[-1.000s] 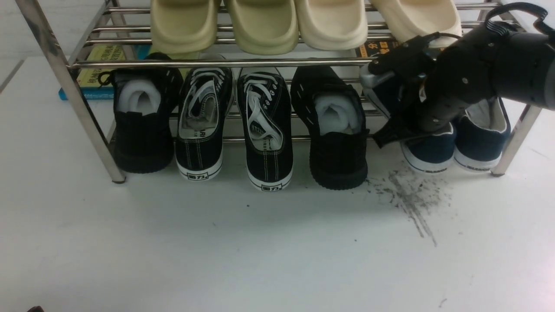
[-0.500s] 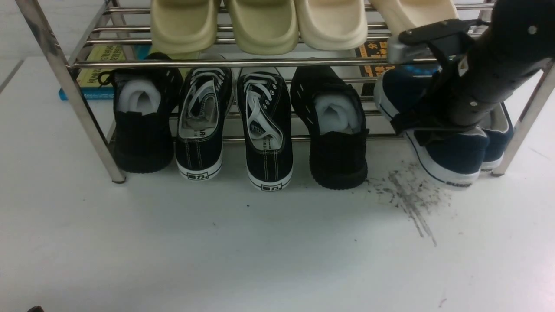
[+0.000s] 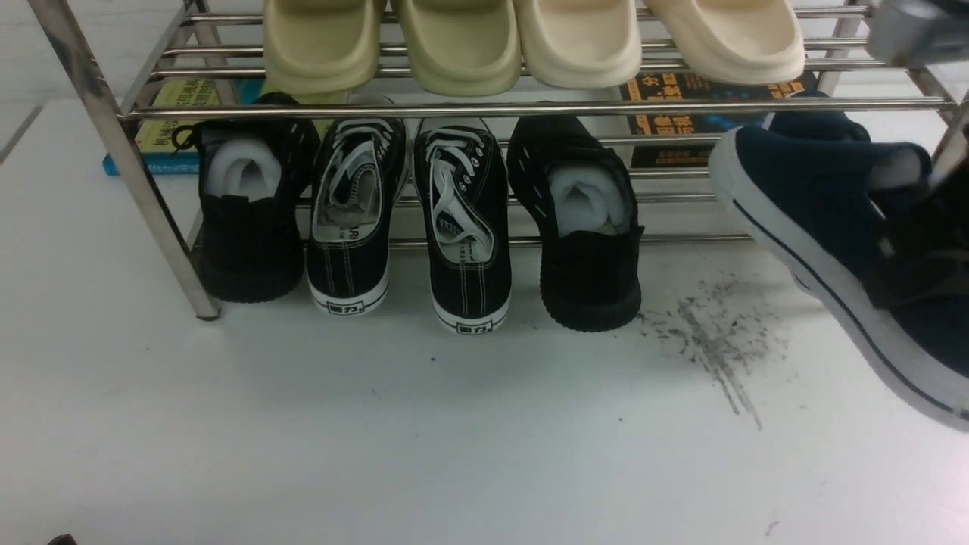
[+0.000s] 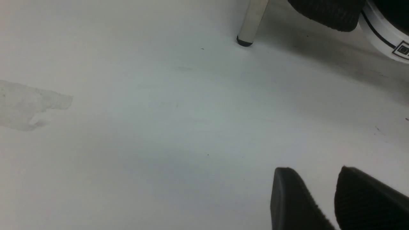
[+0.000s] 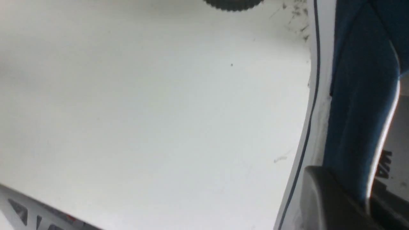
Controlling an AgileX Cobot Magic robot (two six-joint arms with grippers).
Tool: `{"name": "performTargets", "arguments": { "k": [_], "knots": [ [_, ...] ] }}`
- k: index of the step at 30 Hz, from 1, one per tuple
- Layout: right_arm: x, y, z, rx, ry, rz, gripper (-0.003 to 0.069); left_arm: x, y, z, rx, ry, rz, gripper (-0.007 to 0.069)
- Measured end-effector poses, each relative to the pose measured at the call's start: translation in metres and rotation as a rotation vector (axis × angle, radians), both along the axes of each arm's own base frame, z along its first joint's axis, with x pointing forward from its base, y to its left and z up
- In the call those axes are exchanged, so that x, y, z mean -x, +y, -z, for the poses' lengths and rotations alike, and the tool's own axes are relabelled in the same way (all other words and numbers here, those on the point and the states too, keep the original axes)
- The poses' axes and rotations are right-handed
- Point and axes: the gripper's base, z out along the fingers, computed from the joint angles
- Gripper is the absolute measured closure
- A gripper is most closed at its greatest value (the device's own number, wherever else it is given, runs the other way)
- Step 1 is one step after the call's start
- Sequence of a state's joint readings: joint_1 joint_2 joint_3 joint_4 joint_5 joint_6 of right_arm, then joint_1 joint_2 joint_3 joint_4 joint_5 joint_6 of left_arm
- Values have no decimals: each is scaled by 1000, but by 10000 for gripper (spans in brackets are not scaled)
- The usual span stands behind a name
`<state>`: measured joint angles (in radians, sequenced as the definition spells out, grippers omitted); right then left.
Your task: Take the shoes off the shelf with your hand on the white table.
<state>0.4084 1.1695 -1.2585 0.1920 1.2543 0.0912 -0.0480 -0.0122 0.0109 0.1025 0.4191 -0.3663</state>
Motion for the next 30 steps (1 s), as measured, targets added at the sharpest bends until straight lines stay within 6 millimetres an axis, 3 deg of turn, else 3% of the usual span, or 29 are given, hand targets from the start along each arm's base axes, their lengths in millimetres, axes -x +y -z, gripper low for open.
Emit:
{"name": "performTargets", "arguments": {
  "k": [2,9,13,19,23,30],
  "knots": [
    [10,-3,10,-2,28,1,641,0,0,0,0,0,0,383],
    [63,-20,95,17,276,22,640,0,0,0,0,0,0,383],
    [67,-19,104,-4,306,29,640,0,0,0,0,0,0,383],
    [66,0,101,-100,244,21,640,0,0,0,0,0,0,383],
    [61,24,106,-135,210,22,640,0,0,0,0,0,0,383],
    [38,74,139,-78,197,15,639,0,0,0,0,0,0,383]
  ]
}}
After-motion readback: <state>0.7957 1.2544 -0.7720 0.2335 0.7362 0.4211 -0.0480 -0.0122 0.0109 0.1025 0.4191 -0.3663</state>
